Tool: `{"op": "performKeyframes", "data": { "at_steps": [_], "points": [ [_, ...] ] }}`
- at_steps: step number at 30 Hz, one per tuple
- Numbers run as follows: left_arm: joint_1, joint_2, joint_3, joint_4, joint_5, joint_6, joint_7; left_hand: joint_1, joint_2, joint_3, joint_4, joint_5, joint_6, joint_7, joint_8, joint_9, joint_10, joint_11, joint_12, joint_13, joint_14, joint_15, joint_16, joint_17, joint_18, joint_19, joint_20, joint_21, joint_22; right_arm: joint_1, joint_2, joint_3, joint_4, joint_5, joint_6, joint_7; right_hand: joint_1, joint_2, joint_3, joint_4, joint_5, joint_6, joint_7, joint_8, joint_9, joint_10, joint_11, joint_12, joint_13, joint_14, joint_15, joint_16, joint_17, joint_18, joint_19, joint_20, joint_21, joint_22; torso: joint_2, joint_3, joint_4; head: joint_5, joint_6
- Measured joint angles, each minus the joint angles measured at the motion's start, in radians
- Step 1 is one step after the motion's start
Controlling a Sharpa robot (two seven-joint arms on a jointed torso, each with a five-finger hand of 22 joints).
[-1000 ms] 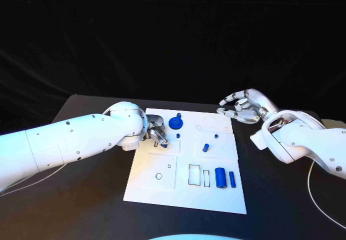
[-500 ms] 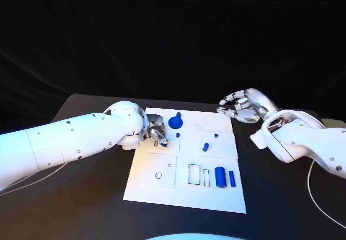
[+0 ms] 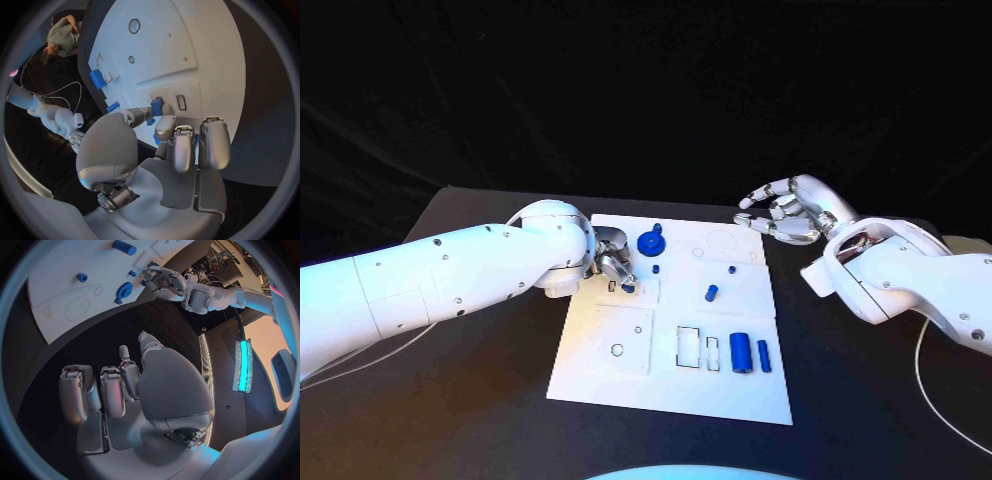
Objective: Assemble the parts on the task board
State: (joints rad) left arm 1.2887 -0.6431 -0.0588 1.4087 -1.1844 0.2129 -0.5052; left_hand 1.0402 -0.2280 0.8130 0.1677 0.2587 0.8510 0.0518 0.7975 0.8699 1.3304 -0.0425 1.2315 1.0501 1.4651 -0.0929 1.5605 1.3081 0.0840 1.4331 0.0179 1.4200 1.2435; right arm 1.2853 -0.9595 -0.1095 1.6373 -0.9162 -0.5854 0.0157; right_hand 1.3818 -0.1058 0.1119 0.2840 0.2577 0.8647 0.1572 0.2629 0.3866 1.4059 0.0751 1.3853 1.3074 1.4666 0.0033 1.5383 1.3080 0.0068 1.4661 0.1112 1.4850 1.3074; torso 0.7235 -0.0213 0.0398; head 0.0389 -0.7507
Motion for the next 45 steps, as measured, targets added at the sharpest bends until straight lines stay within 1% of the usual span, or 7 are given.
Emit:
{"op": "performKeyframes", "data": {
  "at_steps": [9,19,30,32,37,41,45],
  "points": [
    [0.000,0.001,0.000,-0.001,-0.002,0.002,0.000,-0.013,0.005,-0.004,-0.004,0.000,0.000,0.000,0.012,0.006,0.004,-0.004,0.004,0.002,0.003,-0.003,0.000,0.000,0.000,-0.004,-0.004,0.000,0.001,0.000,-0.001,0.000,0.000,0.000,0.000,0.001,-0.004,-0.004,0.000,0.000,0.000,0.000,0.000,0.000,0.000,0.000,0.000,0.000,0.000,0.000,0.000,0.000,0.000,0.000,0.000,0.000,0.000,0.000,-0.001,-0.0001,0.0001,-0.001,-0.001],
    [-0.001,0.002,0.000,-0.002,-0.005,0.006,0.000,-0.032,-0.004,0.000,-0.020,0.000,0.006,-0.006,0.016,0.007,0.007,-0.007,0.008,0.004,0.000,-0.007,0.000,0.000,0.000,0.000,-0.007,0.000,0.003,0.000,-0.002,0.000,0.000,0.000,0.000,0.001,-0.004,-0.004,0.000,0.000,0.000,0.000,0.000,0.000,0.000,0.000,0.000,0.000,0.001,0.000,0.000,0.000,0.000,0.000,0.000,0.000,0.000,0.001,-0.001,-0.0004,0.0002,-0.002,-0.003],
    [-0.002,0.001,-0.001,-0.003,-0.007,0.013,-0.001,-0.047,-0.003,-0.035,0.005,0.000,0.029,-0.022,0.022,0.011,0.009,-0.009,0.012,0.007,0.000,-0.007,0.004,0.000,0.000,0.000,-0.007,0.000,0.005,0.000,-0.003,0.000,0.001,0.000,0.000,0.002,-0.004,-0.004,0.000,0.000,0.000,0.000,0.000,0.000,0.000,0.000,0.000,0.000,0.001,0.000,0.000,0.000,0.000,0.000,0.000,0.000,0.000,0.001,-0.001,-0.0004,0.0005,-0.002,-0.004],
    [-0.002,0.001,-0.001,-0.003,-0.007,0.014,-0.002,-0.054,-0.006,-0.050,0.011,0.000,0.044,-0.037,0.022,0.011,0.009,-0.009,0.011,0.007,0.000,-0.007,0.004,0.000,0.000,0.000,-0.007,0.000,0.005,0.000,-0.003,0.000,0.001,0.000,0.000,0.002,-0.004,-0.004,0.000,0.000,0.000,0.000,0.000,0.000,0.000,0.000,0.000,0.000,0.001,0.000,0.000,0.000,0.000,0.000,0.000,0.000,0.000,0.000,-0.001,-0.0003,0.0004,-0.003,-0.004],
    [-0.003,0.001,-0.002,-0.004,-0.008,0.017,-0.004,-0.064,-0.004,-0.081,0.034,0.000,0.056,-0.048,0.029,0.010,0.009,-0.009,0.012,0.006,0.000,-0.007,0.004,0.000,0.000,0.003,-0.011,0.000,0.005,0.000,-0.003,0.000,0.000,0.000,0.000,0.002,-0.009,-0.009,0.000,0.000,0.000,0.000,0.000,0.000,0.000,0.000,0.000,0.000,0.001,0.000,0.000,0.000,0.000,0.000,0.000,0.000,0.000,0.000,-0.001,-0.0003,0.0004,-0.003,-0.004],
    [-0.003,0.001,-0.002,-0.005,-0.007,0.017,-0.004,-0.068,0.000,-0.100,0.044,0.000,0.055,-0.048,0.030,0.010,0.009,-0.009,0.011,0.004,0.000,-0.007,0.004,0.000,0.000,0.003,-0.011,0.000,0.005,0.000,-0.003,0.000,0.000,0.000,0.000,0.003,-0.014,-0.004,-0.003,0.003,0.000,0.000,0.000,0.000,0.000,0.000,0.000,0.000,0.001,0.000,0.000,0.000,0.000,0.000,0.000,0.000,-0.004,0.000,-0.001,-0.0003,0.0005,-0.004,-0.003],
    [-0.003,0.001,-0.002,-0.006,-0.007,0.017,-0.004,-0.073,0.005,-0.117,0.059,0.000,0.053,-0.046,0.029,0.009,0.009,-0.009,0.011,0.003,0.000,-0.007,0.004,0.000,0.000,0.003,-0.011,0.000,0.006,0.000,-0.004,0.000,0.000,0.000,0.000,0.003,-0.020,-0.009,-0.003,0.003,0.000,0.000,0.000,0.004,0.000,0.000,0.000,0.000,0.001,0.000,0.000,0.000,0.000,0.000,0.000,0.000,-0.004,0.000,-0.001,-0.0001,0.0005,-0.004,-0.002]
  ]
}}
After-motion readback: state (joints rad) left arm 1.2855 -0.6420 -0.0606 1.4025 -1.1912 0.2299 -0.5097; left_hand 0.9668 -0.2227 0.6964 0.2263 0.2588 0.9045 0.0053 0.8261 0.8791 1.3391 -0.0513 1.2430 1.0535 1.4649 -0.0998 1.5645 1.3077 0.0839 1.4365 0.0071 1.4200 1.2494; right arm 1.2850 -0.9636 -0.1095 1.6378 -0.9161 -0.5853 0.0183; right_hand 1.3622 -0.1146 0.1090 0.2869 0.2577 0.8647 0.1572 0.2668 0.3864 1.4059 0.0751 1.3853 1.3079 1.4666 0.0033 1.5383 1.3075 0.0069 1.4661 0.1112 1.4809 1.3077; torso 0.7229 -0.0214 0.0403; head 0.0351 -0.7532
